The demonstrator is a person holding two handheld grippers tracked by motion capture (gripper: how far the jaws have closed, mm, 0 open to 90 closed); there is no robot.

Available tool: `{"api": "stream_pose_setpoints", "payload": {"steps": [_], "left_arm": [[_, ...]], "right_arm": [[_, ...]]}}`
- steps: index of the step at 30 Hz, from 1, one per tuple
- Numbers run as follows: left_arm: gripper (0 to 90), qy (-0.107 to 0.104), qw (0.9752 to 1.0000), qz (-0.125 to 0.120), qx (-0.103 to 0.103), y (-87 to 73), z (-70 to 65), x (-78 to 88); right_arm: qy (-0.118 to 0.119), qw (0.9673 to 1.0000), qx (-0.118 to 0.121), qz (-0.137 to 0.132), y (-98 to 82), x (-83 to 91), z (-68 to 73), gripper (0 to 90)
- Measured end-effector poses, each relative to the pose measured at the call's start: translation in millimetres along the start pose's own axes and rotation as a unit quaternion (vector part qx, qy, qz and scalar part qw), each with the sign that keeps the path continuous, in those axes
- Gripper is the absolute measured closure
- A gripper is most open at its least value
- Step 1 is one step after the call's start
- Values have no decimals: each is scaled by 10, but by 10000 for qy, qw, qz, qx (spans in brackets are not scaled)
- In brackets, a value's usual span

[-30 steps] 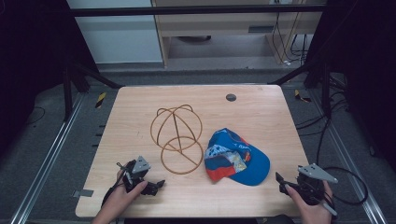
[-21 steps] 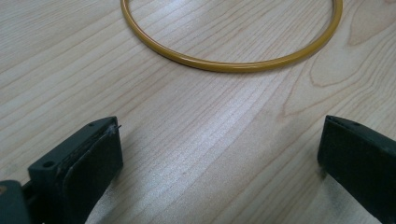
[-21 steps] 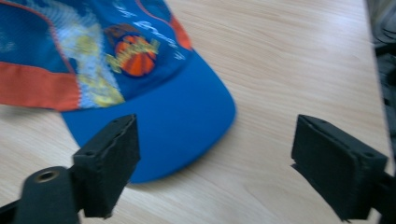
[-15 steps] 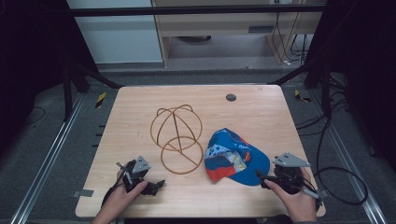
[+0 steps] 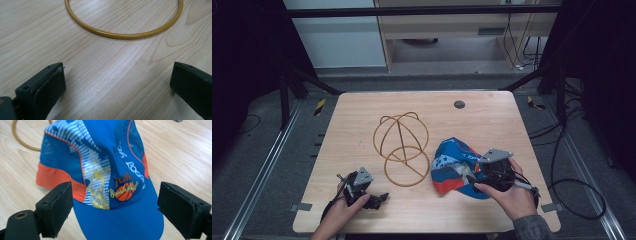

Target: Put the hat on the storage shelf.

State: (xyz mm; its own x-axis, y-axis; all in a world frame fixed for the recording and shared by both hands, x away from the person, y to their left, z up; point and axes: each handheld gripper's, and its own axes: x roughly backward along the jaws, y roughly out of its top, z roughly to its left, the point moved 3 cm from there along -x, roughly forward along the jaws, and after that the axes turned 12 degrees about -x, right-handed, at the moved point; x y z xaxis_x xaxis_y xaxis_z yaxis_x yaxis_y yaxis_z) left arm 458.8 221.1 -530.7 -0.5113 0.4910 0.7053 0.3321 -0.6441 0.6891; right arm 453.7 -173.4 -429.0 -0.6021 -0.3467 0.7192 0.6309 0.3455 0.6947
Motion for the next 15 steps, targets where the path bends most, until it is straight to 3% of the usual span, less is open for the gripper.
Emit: {"api": "stream_pose_setpoints", "payload": {"steps": [7,15], "left_arm": [[0,1,10000,2,1,0,0,0],[0,1,10000,0,5,0,-1,0]], "right_arm": [[31,9996,129,253,186,25,21,194],[363,9980,253,440,302,-31,28,258]]}}
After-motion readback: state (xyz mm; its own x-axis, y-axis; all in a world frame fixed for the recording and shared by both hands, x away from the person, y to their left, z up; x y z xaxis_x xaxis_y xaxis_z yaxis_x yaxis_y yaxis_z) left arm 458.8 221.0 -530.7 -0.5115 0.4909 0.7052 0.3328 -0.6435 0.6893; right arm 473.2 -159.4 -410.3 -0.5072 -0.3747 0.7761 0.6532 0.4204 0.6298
